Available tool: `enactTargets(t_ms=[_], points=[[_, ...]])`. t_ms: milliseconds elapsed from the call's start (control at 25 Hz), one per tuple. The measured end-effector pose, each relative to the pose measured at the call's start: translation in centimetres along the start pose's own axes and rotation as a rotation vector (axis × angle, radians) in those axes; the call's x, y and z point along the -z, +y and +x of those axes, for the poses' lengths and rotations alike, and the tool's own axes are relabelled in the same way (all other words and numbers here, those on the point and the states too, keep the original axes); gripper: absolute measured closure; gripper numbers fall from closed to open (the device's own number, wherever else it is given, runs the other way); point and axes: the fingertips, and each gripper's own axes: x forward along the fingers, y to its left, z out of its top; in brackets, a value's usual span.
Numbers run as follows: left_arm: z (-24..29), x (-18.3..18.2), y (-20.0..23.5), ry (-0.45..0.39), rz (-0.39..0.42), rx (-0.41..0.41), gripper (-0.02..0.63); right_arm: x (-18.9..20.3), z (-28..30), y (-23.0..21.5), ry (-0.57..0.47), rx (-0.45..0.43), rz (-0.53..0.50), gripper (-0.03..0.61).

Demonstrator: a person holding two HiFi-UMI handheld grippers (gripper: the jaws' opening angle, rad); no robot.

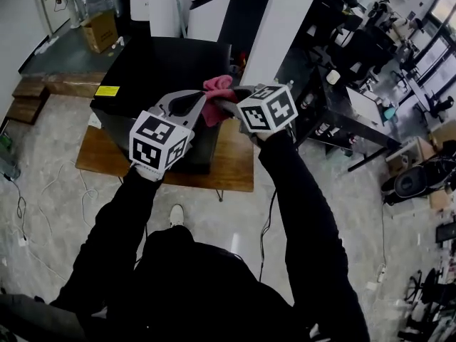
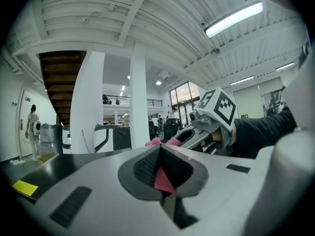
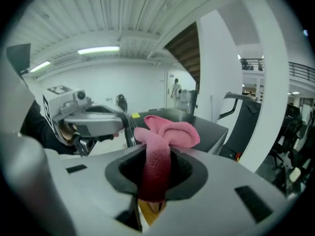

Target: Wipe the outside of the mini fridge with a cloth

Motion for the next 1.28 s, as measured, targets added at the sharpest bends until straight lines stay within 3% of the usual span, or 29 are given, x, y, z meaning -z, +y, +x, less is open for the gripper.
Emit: enactTargets(t_ms=[120,320,480,640,840,1040,1160,1280], points=[[-1.1,-1.0,-1.2,-0.092,-0.007,0.029,0.607,-1.3,-3.4,-0.2,-0.232,0.06,0.053,0.48],[-0.9,0.3,-3.7,-0.163,-0.04,0.105,0.607,1.6,-5.9,-0.8,-0.473,0.158,0.102,0.477],[0.0,0.7,-5.1,-0.218,-0.086,0.158,0.607,4.5,-6.3,-1.6,-0.583,0.229,0.191,0.476],[1.0,2.5,-6.2,-0.222,-0.1,0.205,0.607,7.1,-4.6,-2.0,-0.598,0.258,0.245,0.476],[3.2,5.0,-7.4,-0.184,-0.131,0.204,0.607,9.1,-2.6,-3.6,-0.601,0.224,0.239,0.477],[5.9,6.2,-8.9,-0.167,-0.147,0.178,0.607,10.4,-0.5,-5.9,-0.62,0.099,0.266,0.477],[7.7,6.1,-9.6,-0.184,-0.141,0.124,0.607,10.3,-0.2,-6.6,-0.647,0.002,0.277,0.479],[9.1,7.2,-9.2,-0.128,-0.15,0.029,0.607,10.2,0.5,-7.2,-0.663,-0.097,0.268,0.48]])
